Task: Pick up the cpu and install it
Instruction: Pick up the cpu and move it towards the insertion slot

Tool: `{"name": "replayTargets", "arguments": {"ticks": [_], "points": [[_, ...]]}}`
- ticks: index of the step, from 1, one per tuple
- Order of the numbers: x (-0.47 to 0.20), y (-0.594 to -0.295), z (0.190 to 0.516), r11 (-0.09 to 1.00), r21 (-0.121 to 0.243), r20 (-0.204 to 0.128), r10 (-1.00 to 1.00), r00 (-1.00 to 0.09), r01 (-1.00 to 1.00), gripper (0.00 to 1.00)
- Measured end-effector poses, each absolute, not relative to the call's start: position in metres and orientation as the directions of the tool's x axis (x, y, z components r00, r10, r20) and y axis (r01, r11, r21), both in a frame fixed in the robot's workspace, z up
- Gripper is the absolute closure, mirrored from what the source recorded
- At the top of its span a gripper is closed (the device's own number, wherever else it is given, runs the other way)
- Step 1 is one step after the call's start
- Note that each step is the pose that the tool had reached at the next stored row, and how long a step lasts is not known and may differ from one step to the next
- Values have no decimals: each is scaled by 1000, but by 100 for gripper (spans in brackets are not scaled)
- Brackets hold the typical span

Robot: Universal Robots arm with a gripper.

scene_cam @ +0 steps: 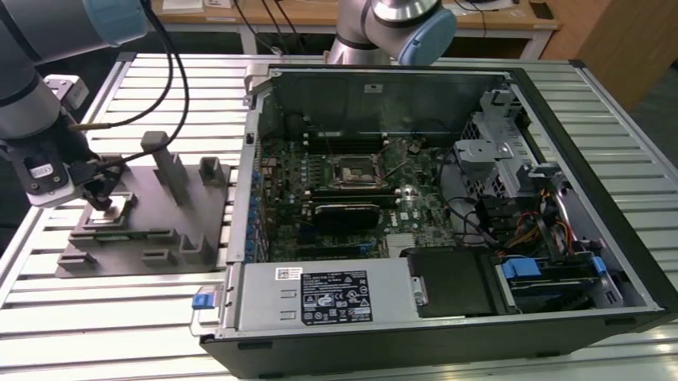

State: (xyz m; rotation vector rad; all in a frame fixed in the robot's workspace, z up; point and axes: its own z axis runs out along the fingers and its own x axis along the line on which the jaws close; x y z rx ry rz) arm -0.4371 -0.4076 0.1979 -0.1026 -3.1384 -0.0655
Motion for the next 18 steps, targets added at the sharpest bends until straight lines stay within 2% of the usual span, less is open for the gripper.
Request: {"name": "replayTargets", "arguments": {"ticks": [10, 11, 12, 15, 16, 18], "points": [[-437, -408, 197, 998, 42, 2, 41, -999, 41, 89], [-437, -408, 197, 998, 42, 2, 41, -999, 41, 84], [-437, -408, 197, 998, 42, 2, 40, -999, 40, 84], [-437, -408, 197, 998, 42, 2, 40, -999, 40, 65], [-437, -408, 197, 998, 42, 2, 40, -999, 40, 65], [-437, -408, 197, 998, 42, 2, 39, -999, 39, 53]]}}
